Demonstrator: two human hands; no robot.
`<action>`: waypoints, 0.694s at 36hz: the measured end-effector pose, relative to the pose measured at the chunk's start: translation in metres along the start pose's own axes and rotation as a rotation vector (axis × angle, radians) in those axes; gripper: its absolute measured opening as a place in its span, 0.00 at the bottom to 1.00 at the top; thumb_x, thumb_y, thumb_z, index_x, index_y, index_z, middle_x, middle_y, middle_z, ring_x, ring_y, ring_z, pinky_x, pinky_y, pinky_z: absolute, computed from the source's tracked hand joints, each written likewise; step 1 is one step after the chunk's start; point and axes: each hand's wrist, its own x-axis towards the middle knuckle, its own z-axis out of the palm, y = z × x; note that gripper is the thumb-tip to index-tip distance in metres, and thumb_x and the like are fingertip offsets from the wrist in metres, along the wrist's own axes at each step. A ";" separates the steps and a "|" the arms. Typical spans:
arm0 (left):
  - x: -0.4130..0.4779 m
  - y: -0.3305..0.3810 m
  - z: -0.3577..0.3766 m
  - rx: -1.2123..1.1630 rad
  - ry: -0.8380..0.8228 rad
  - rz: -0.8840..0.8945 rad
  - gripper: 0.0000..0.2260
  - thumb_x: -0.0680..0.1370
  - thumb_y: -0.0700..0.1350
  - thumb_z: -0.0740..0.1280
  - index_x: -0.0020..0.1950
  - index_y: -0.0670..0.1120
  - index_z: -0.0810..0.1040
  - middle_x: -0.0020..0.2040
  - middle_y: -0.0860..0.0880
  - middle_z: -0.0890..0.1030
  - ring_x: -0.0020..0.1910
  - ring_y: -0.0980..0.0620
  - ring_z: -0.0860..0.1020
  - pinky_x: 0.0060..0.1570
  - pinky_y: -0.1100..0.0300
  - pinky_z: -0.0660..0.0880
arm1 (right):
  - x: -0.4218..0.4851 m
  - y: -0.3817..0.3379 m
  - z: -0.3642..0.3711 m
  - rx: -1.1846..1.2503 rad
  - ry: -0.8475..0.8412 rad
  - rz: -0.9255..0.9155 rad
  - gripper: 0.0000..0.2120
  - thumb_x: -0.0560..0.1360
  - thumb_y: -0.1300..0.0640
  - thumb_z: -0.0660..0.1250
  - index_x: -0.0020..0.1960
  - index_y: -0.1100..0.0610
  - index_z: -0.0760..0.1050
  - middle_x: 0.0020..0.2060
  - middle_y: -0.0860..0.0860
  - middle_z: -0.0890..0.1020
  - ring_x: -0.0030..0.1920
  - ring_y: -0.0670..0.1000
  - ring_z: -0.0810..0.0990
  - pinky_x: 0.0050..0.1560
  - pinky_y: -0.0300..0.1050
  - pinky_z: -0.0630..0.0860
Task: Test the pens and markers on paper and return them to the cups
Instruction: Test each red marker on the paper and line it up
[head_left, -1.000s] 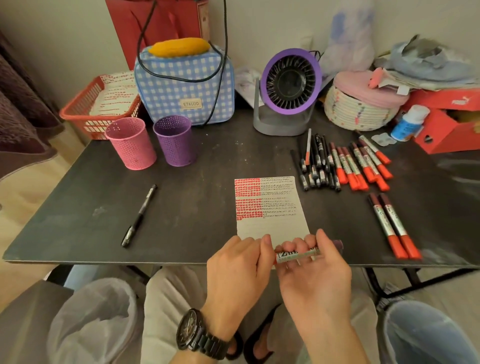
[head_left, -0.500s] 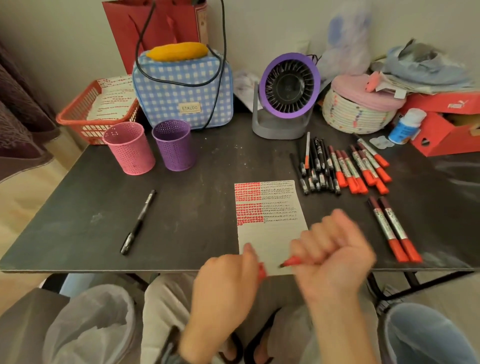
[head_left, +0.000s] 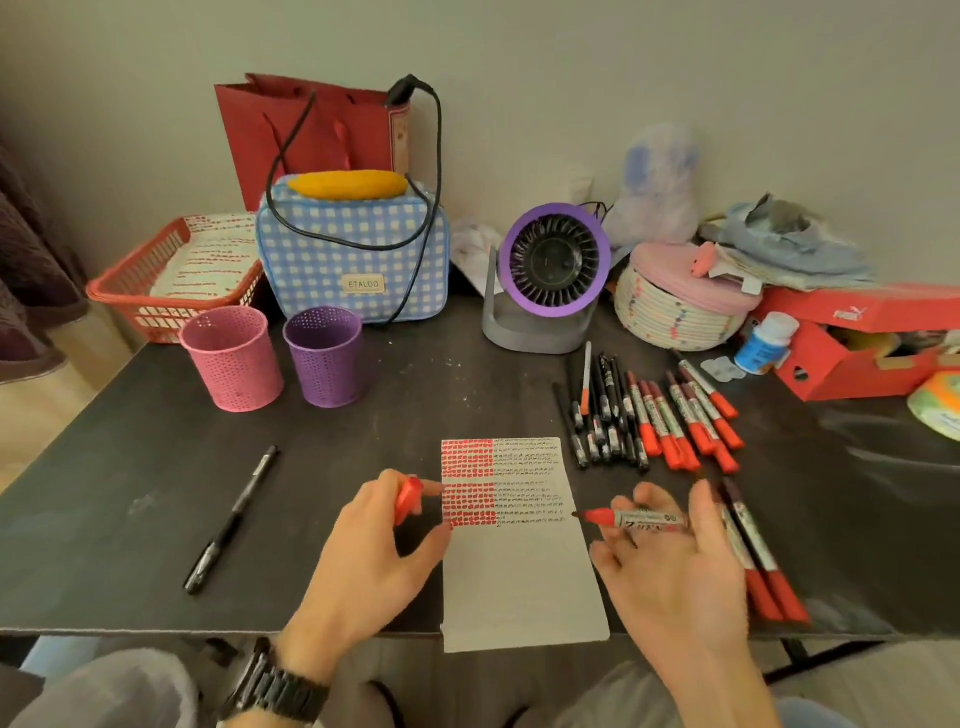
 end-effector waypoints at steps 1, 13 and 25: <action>0.004 -0.003 0.002 0.036 -0.023 0.017 0.13 0.75 0.58 0.71 0.53 0.64 0.68 0.53 0.69 0.74 0.53 0.64 0.74 0.50 0.66 0.70 | 0.000 0.001 -0.001 -0.017 0.007 0.015 0.24 0.71 0.33 0.65 0.40 0.54 0.83 0.36 0.53 0.79 0.32 0.51 0.77 0.37 0.47 0.69; 0.007 -0.008 0.014 0.265 -0.159 0.053 0.23 0.74 0.65 0.66 0.65 0.58 0.67 0.77 0.58 0.66 0.75 0.58 0.65 0.80 0.56 0.45 | 0.003 0.024 0.006 -0.408 -0.075 0.049 0.21 0.67 0.40 0.71 0.49 0.55 0.87 0.45 0.60 0.86 0.33 0.52 0.83 0.32 0.44 0.81; -0.002 -0.008 0.011 0.246 -0.156 0.051 0.23 0.71 0.70 0.67 0.59 0.61 0.63 0.73 0.61 0.70 0.72 0.61 0.68 0.78 0.61 0.45 | 0.031 0.049 0.044 -0.863 -0.196 -0.196 0.03 0.79 0.50 0.70 0.48 0.49 0.81 0.36 0.56 0.85 0.30 0.55 0.84 0.31 0.44 0.80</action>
